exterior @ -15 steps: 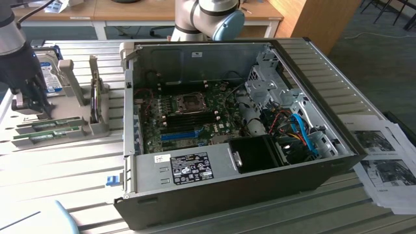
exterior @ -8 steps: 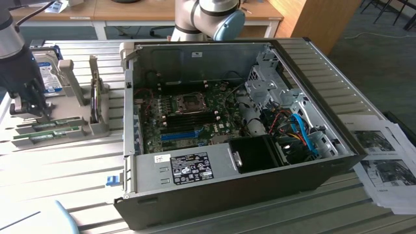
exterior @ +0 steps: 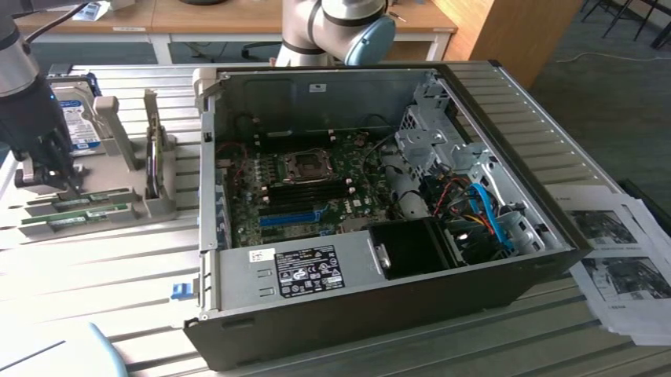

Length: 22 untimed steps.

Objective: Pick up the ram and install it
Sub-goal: 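Pick up the ram and move it above insertion slot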

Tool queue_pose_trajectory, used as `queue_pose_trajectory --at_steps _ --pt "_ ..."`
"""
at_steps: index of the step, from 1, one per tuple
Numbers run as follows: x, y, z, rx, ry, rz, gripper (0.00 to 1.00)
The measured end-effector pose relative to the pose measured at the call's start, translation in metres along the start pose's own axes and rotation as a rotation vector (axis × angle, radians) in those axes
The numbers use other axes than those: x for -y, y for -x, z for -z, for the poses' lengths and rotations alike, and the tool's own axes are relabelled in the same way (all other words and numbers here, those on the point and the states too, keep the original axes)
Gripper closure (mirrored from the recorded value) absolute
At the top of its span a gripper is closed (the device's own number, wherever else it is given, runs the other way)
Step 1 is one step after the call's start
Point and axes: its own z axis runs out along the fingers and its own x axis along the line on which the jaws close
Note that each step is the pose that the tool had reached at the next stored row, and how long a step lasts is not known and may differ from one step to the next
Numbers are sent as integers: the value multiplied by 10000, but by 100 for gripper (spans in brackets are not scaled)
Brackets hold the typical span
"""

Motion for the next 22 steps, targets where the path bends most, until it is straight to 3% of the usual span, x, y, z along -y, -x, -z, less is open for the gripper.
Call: queue_pose_trajectory --at_steps 22 --pt "10 -7 -300 0 0 1 71"
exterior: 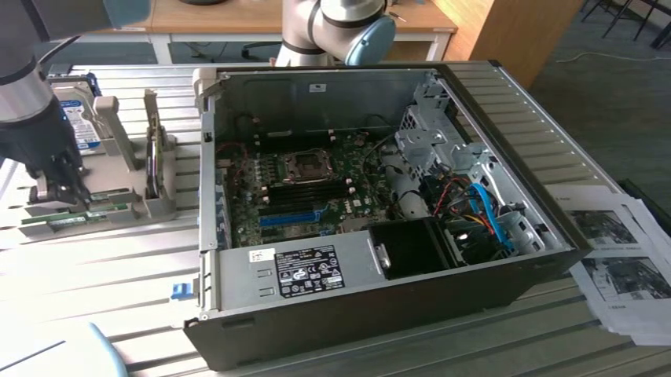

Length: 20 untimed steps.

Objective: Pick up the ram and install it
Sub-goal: 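Pick up the ram and move it above insertion slot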

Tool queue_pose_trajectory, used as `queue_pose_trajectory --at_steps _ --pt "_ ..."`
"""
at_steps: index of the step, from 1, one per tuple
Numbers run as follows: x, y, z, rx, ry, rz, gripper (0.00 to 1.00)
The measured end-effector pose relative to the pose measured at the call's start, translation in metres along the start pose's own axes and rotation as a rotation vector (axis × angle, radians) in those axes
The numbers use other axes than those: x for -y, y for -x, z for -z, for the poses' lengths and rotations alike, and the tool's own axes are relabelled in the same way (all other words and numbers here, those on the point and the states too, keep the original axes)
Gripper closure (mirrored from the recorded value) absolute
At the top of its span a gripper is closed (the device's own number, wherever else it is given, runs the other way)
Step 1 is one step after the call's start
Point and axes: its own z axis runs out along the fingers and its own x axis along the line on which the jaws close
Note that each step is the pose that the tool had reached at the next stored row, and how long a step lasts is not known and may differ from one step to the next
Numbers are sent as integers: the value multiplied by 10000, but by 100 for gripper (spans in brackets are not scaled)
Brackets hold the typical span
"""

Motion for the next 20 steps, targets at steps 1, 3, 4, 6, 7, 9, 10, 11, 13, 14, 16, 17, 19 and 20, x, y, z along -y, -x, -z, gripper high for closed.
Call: queue_pose_trajectory --at_steps 1,3,4,6,7,9,10,11,13,14,16,17,19,20 --pt "0 0 -12 0 0 0 71" --pt "1 -1 -29 0 1 0 71" --pt "1 -1 -36 0 1 0 71" --pt "2 -1 -51 0 0 0 71" --pt "2 -1 -59 0 1 0 71" --pt "2 -2 -76 0 0 -1 71" --pt "3 -2 -84 0 0 0 71" --pt "3 -2 -92 0 0 0 71" --pt "4 -3 -119 0 0 0 71" --pt "5 -4 -154 0 0 0 71" --pt "5 -4 -171 0 1 -1 71" --pt "5 -4 -171 0 1 -1 72" --pt "6 -4 -171 -1 1 -1 79" --pt "5 -4 -171 0 1 0 79"
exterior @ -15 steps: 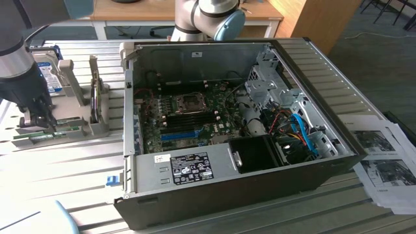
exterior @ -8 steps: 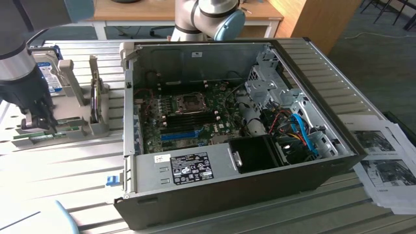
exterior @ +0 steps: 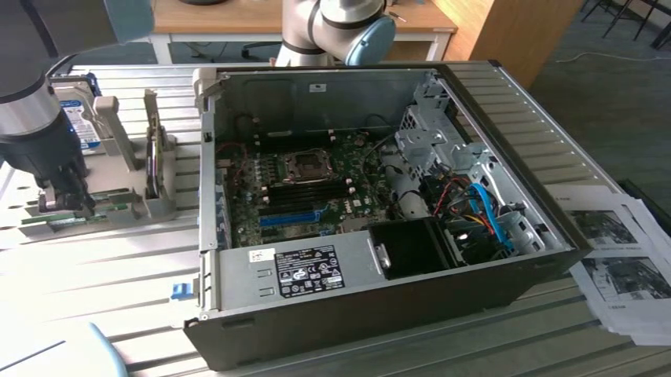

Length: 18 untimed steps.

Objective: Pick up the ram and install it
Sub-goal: 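Pick up the ram and move it above insertion slot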

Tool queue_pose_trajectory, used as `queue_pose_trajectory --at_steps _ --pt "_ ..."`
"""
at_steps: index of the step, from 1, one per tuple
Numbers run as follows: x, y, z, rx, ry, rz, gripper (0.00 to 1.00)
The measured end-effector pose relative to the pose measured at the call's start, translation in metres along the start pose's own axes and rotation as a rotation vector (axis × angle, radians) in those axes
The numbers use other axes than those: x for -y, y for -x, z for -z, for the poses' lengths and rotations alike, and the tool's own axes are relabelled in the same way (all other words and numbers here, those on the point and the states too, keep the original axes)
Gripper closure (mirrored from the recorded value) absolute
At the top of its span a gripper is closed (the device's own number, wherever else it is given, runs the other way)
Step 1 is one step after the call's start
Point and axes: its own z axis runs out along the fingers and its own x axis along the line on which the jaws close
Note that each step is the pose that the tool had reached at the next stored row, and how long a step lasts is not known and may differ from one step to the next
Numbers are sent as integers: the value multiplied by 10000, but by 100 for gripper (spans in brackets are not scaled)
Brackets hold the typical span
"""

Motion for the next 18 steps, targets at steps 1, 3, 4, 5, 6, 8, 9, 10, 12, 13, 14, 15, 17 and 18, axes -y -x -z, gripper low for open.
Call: queue_pose_trajectory --at_steps 1,3,4,5,6,8,9,10,12,13,14,15,17,18 --pt "0 0 0 0 0 0 79" --pt "0 0 0 0 -1 0 79" --pt "0 0 0 -1 -1 0 79" --pt "0 0 0 -2 -1 0 81" --pt "0 0 0 1 0 -1 87" --pt "0 0 0 0 0 -1 89" --pt "0 0 0 0 -1 -1 89" --pt "0 0 0 0 0 0 89" --pt "0 0 0 0 -1 0 89" --pt "0 0 0 0 0 -1 89" --pt "0 0 0 0 0 0 89" --pt "0 0 0 0 0 0 89" --pt "0 0 0 0 -1 -3 89" --pt "0 0 0 0 -1 -18 89"
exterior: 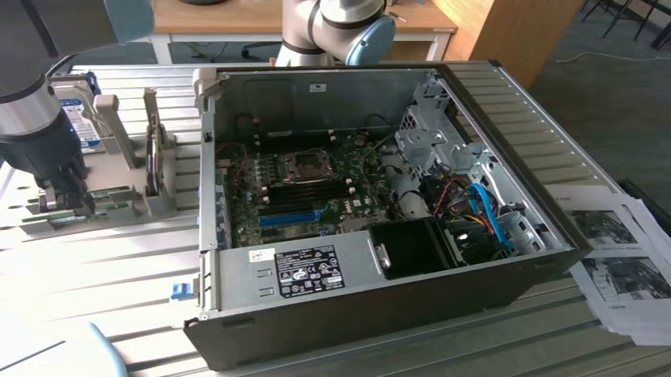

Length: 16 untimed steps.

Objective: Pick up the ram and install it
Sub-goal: 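Pick up the ram and move it above insertion slot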

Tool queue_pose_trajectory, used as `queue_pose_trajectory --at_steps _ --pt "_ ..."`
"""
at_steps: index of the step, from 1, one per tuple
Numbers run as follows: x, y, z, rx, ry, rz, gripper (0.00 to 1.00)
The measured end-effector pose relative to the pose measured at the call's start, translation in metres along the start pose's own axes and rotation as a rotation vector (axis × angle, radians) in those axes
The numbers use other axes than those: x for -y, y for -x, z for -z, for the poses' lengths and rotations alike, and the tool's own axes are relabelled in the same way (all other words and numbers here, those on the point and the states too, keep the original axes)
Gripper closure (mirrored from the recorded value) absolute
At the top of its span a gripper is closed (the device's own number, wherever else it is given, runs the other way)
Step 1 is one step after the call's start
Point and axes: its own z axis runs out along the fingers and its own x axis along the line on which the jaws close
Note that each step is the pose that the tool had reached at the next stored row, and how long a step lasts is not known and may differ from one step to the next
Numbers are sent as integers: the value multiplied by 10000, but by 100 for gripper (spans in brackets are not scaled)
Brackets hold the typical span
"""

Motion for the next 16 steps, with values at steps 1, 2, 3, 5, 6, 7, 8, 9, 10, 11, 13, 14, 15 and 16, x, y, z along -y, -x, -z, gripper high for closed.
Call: queue_pose_trajectory --at_steps 1,2,3,5,6,7,8,9,10,11,13,14,15,16 --pt "0 0 0 0 -1 -38 89" --pt "0 0 0 1 -1 -96 89" --pt "0 0 -1 1 -4 -159 89" --pt "0 0 -1 3 -5 -217 89" --pt "0 0 -1 3 -5 -217 89" --pt "0 0 -1 3 -5 -218 89" --pt "0 0 -1 3 -5 -218 89" --pt "0 0 0 4 -7 -218 89" --pt "0 0 4 4 -6 -218 89" --pt "0 0 10 3 -5 -218 89" --pt "-1 1 22 3 -6 -219 89" --pt "-1 1 31 2 -4 -219 89" --pt "-1 1 39 3 -5 -218 89" --pt "-2 1 48 3 -5 -219 89"
